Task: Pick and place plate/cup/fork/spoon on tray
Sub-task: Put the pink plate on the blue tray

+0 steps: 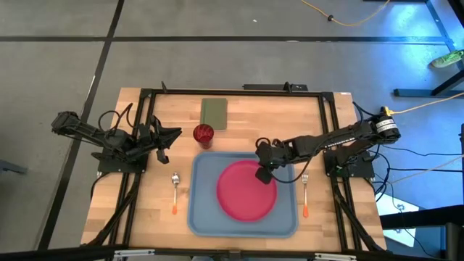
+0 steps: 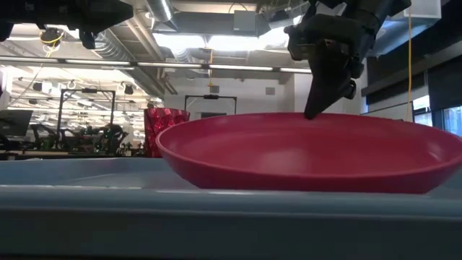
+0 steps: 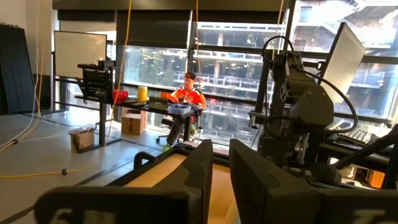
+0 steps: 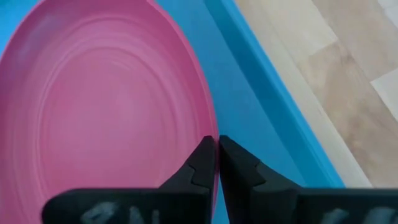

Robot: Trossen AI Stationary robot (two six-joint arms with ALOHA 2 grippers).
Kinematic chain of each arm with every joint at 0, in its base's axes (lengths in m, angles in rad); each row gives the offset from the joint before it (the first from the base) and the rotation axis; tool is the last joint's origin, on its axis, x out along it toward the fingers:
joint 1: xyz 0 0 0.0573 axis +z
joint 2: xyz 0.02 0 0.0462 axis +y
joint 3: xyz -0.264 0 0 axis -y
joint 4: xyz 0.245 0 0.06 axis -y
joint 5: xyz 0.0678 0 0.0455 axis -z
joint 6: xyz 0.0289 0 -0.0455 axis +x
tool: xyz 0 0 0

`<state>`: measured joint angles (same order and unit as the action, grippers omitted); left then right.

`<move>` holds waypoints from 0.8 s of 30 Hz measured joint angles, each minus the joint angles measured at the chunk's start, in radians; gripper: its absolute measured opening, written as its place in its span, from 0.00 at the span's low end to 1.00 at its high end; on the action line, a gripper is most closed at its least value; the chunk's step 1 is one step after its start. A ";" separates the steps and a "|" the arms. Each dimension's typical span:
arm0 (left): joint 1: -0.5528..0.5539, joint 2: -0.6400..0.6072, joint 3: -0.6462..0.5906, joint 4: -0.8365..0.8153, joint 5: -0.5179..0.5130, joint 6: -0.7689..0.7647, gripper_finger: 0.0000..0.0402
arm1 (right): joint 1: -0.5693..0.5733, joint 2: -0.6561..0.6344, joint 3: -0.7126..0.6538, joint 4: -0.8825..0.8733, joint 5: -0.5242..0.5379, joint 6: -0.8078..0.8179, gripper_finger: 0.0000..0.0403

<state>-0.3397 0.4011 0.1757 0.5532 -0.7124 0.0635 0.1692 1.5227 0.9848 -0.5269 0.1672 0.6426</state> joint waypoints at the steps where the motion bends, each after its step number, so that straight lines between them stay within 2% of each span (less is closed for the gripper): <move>1: 0.000 0.000 0.000 0.000 0.000 0.000 0.12 | -0.001 0.000 0.000 0.001 0.005 0.000 0.05; 7: 0.000 0.000 0.000 0.000 0.000 0.000 0.12 | -0.002 0.013 0.000 0.006 0.007 -0.016 0.05; 12: 0.000 0.000 0.000 0.000 0.000 0.000 0.12 | -0.002 0.052 0.000 0.015 -0.034 -0.019 0.05; 24: 0.000 0.000 0.000 0.000 0.000 0.000 0.12 | -0.011 0.066 0.000 0.047 -0.030 -0.020 0.07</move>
<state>-0.3401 0.4011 0.1757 0.5533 -0.7124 0.0631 0.1585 1.5887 0.9848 -0.4801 0.1375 0.6228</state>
